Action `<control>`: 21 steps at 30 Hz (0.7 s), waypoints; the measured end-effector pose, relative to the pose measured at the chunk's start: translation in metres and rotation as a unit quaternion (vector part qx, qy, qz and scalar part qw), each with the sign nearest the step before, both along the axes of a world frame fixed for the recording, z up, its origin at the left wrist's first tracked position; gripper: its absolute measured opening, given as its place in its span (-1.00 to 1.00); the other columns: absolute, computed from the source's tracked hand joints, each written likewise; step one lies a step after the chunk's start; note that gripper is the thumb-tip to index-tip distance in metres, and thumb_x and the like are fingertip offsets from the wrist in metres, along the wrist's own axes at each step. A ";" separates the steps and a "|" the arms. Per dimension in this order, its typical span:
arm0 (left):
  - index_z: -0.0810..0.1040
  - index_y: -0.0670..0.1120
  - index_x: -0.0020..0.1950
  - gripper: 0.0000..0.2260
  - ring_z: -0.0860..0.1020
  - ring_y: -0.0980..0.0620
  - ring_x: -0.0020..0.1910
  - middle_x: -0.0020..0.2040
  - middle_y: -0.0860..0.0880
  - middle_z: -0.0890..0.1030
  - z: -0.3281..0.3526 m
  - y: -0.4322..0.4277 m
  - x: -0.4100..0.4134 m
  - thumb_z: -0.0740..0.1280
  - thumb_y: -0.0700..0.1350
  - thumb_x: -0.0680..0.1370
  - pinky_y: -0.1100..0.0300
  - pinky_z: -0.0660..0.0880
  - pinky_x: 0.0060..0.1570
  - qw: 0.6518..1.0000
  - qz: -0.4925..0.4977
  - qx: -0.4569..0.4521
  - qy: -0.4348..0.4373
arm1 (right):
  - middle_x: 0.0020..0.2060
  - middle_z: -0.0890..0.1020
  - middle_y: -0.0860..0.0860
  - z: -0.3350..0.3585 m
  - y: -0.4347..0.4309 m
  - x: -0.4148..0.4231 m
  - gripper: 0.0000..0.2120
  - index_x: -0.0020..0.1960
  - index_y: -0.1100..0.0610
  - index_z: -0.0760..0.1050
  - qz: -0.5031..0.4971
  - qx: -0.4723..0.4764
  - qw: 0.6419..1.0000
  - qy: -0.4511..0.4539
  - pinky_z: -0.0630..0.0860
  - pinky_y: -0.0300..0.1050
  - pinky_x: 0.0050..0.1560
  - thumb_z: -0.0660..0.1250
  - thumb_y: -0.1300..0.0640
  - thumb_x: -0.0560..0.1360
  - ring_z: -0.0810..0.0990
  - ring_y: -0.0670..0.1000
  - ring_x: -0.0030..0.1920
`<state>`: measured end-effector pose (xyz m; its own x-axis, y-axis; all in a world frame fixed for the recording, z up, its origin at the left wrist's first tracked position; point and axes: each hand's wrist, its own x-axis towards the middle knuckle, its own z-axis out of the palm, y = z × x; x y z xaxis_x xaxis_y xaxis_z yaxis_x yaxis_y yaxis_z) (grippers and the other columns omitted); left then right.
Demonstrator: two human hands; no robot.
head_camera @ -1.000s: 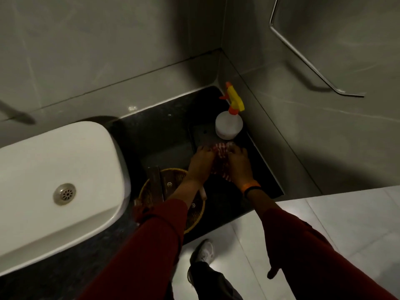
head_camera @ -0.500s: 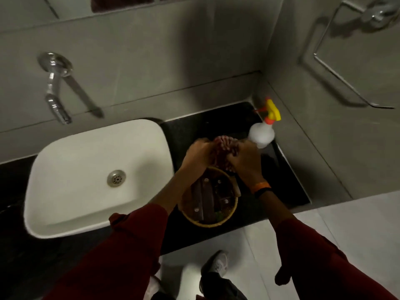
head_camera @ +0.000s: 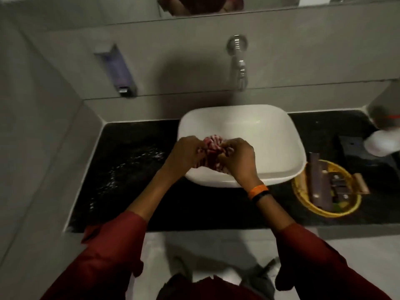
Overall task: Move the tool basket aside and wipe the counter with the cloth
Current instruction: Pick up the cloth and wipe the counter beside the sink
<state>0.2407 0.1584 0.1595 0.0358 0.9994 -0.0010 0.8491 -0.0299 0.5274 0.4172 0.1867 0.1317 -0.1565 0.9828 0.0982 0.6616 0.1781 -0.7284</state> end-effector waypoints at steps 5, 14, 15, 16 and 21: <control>0.73 -0.15 -0.05 -0.82 0.64 -0.16 0.04 0.01 -0.20 0.70 -0.024 -0.060 -0.115 0.51 -0.14 0.39 0.03 0.52 0.14 0.994 0.037 -0.095 -0.035 | -0.05 0.68 0.22 -0.029 -0.063 -0.114 -0.73 -0.03 0.25 0.64 0.039 -0.019 0.999 -0.029 0.52 -0.02 0.04 0.52 0.21 0.30 0.61 0.21 0.01; 0.60 -0.18 0.23 -0.61 0.51 -0.21 0.28 0.28 -0.22 0.56 -0.133 -0.108 -0.176 0.44 -0.15 0.41 0.02 0.40 0.34 0.988 -0.041 -0.146 -0.007 | -0.01 0.64 0.28 -0.126 -0.122 -0.170 -0.62 0.06 0.29 0.61 0.021 -0.076 0.993 -0.091 0.41 0.00 0.04 0.32 0.04 0.38 0.59 0.32 0.01; 0.48 -0.16 0.37 -0.50 0.38 -0.22 0.40 0.42 -0.20 0.43 -0.144 -0.110 -0.174 0.43 -0.11 0.44 -0.01 0.32 0.43 0.985 -0.045 -0.167 0.000 | 0.06 0.64 0.29 -0.135 -0.126 -0.172 -0.54 0.14 0.28 0.59 0.004 -0.086 0.990 -0.109 0.42 0.03 0.08 0.26 0.00 0.40 0.58 0.34 0.06; 0.34 -0.14 0.48 -0.41 0.23 -0.22 0.50 0.54 -0.17 0.27 -0.155 -0.113 -0.173 0.40 -0.05 0.49 -0.05 0.22 0.50 0.981 -0.050 -0.189 0.014 | 0.16 0.61 0.28 -0.143 -0.130 -0.173 -0.49 0.24 0.26 0.54 -0.014 -0.097 0.985 -0.141 0.45 0.11 0.15 0.24 -0.04 0.42 0.57 0.34 0.14; 0.18 -0.15 0.55 -0.35 0.08 -0.23 0.58 0.59 -0.15 0.17 -0.203 -0.129 -0.180 -0.10 0.17 0.55 -0.27 0.15 0.49 0.979 -0.044 -0.174 0.094 | 0.25 0.57 0.27 -0.162 -0.143 -0.196 -0.42 0.26 0.29 0.52 -0.069 -0.089 0.976 -0.189 0.42 0.22 0.33 0.05 -0.04 0.43 0.54 0.31 0.23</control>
<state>0.0611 0.0297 -0.0430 0.0891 0.9305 -0.3554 0.9345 0.0453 0.3530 0.2214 0.0436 -0.0305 -0.0140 0.9933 -0.1144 0.8976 -0.0380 -0.4393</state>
